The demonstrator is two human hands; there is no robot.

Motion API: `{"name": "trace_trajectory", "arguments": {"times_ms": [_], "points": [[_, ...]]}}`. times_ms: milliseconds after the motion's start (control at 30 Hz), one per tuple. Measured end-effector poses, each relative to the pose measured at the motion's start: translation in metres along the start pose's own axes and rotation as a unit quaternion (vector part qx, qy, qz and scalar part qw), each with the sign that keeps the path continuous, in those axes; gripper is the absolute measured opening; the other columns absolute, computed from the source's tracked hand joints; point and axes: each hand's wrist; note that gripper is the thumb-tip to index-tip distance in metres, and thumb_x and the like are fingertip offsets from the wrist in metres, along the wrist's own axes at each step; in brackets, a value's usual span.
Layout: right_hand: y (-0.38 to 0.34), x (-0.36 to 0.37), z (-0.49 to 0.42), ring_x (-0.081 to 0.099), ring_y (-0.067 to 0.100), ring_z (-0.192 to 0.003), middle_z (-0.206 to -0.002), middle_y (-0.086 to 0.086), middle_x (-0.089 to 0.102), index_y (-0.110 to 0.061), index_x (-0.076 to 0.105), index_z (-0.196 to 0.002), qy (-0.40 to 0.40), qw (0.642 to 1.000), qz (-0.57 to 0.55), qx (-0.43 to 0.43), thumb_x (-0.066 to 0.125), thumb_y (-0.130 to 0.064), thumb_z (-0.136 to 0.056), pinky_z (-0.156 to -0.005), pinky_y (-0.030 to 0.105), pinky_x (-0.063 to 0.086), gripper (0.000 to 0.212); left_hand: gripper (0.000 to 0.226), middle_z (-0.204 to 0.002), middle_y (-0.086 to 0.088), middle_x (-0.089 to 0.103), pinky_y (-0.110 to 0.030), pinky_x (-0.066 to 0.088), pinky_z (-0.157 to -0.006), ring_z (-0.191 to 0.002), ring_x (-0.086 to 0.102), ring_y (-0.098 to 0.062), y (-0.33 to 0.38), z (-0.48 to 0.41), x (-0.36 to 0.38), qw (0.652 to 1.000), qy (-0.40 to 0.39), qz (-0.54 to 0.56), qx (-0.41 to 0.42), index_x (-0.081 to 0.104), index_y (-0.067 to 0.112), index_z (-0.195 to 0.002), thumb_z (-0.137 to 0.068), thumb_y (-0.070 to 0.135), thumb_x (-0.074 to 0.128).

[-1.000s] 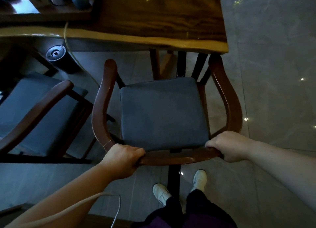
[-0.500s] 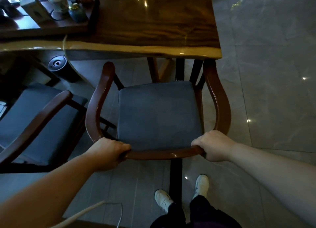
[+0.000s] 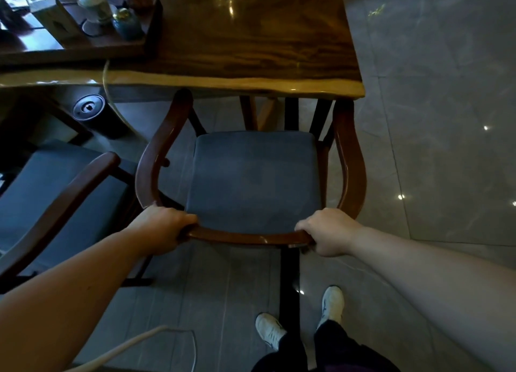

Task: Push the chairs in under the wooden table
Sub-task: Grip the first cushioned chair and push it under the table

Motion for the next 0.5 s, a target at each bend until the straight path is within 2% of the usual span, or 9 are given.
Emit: {"name": "trace_trajectory", "arguments": {"times_ms": [167,300,500], "points": [[0.0,-0.022,-0.003,0.066,0.017,-0.085,-0.092,-0.003,0.07,-0.027,0.066,-0.111,-0.018,1.0,0.009,0.0,0.066,-0.014,-0.082,-0.073,0.032,0.055,0.031,0.016,-0.095,0.016,0.064,-0.036,0.05,-0.083,-0.091,0.059,-0.008,-0.003,-0.006,-0.008,1.0,0.029,0.005,-0.011,0.058,0.043,-0.101,-0.086,0.038,0.061],[-0.001,-0.028,0.0,0.064,0.016,-0.081,-0.089,-0.003,0.067,-0.025,0.066,-0.109,-0.035,0.999,0.006,0.008,0.064,-0.009,-0.083,-0.067,0.027,0.05,0.031,0.015,-0.092,0.015,0.063,-0.034,0.051,-0.082,-0.089,0.059,-0.007,0.001,-0.009,-0.008,0.999,0.031,0.005,-0.018,0.058,0.043,-0.099,-0.086,0.036,0.062],[0.002,-0.026,-0.001,0.062,0.016,-0.078,-0.087,-0.002,0.065,-0.022,0.064,-0.111,-0.05,0.998,0.025,-0.009,0.064,-0.012,-0.085,-0.061,0.025,0.044,0.028,0.015,-0.094,0.016,0.062,-0.031,0.051,-0.084,-0.089,0.057,-0.002,0.006,-0.008,-0.001,0.999,0.04,0.019,-0.016,0.059,0.043,-0.1,-0.088,0.034,0.062]]}}
Point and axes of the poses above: each hand's wrist, its own z-axis away from the middle knuckle, its own x-axis out of the palm, y = z × x
